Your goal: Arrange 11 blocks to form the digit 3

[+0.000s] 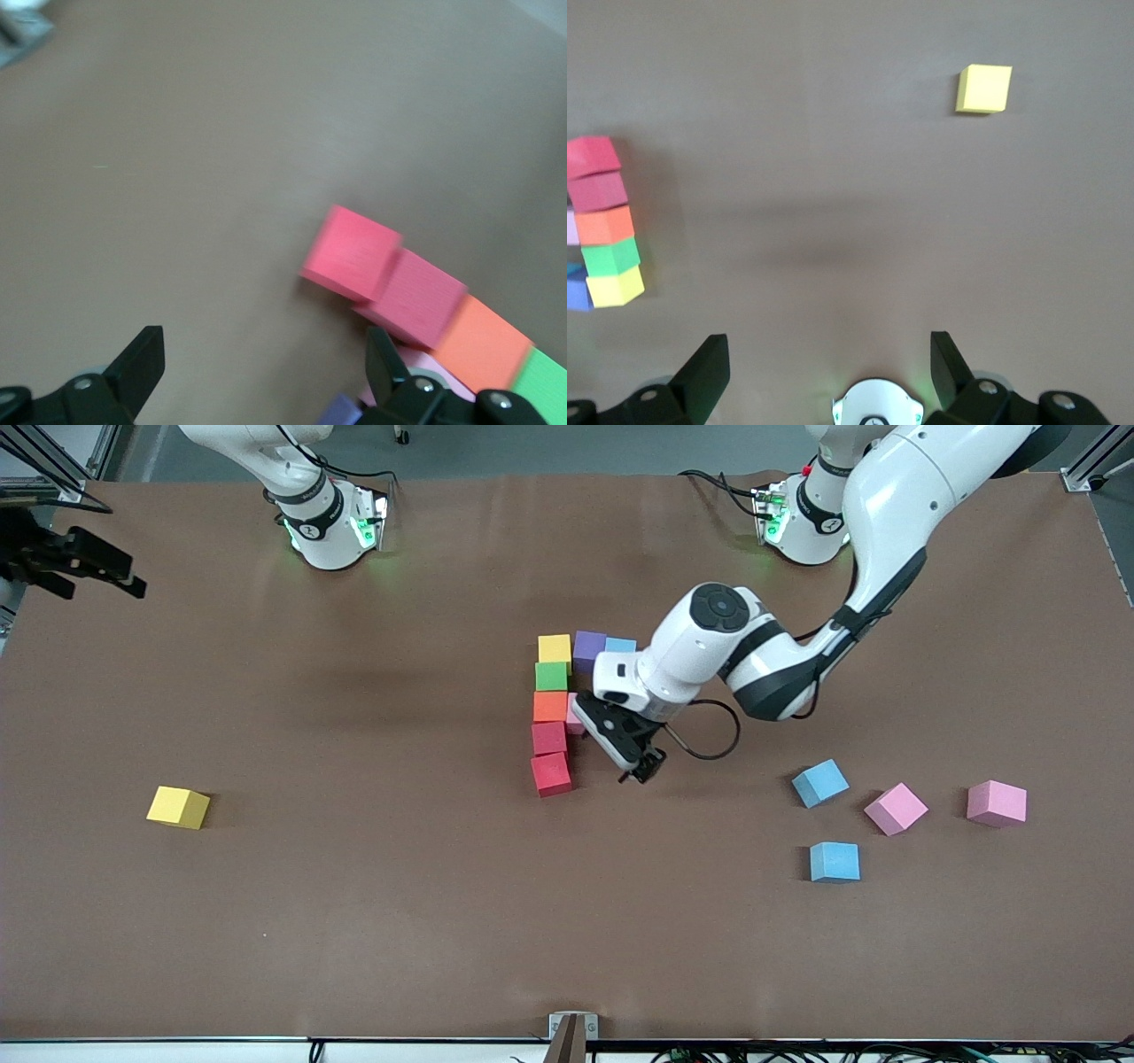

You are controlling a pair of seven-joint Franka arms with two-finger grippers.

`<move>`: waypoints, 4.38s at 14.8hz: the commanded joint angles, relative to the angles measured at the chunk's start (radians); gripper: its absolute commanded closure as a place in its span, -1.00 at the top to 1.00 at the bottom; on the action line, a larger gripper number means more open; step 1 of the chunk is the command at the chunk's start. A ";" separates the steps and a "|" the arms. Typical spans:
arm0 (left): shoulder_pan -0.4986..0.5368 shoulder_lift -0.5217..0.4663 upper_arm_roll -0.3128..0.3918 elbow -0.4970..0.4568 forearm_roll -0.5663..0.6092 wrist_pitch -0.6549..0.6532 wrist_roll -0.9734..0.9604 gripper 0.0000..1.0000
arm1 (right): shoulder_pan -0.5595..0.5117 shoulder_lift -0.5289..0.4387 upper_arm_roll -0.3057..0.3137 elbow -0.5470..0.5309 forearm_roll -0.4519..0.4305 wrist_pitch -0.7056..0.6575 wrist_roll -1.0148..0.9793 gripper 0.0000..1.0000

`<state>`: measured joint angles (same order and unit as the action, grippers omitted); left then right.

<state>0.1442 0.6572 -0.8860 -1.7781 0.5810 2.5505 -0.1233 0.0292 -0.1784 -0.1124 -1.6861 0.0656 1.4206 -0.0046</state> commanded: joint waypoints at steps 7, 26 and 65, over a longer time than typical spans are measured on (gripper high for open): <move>0.060 0.016 0.032 0.273 0.000 -0.446 -0.006 1.00 | -0.008 0.240 0.030 0.330 -0.010 -0.002 -0.009 1.00; 0.295 0.140 0.168 0.341 -0.001 -0.532 -0.180 1.00 | -0.012 0.053 0.028 0.089 -0.035 0.135 -0.002 1.00; 0.221 0.245 0.234 0.333 -0.033 -0.289 -0.507 -0.99 | -0.015 0.126 0.027 0.210 -0.026 0.133 -0.006 1.00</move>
<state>0.3905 0.9289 -0.6483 -1.4417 0.5664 2.2687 -0.5650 0.0193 -0.0580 -0.0897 -1.4893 0.0479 1.5609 -0.0064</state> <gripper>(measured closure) 0.449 0.000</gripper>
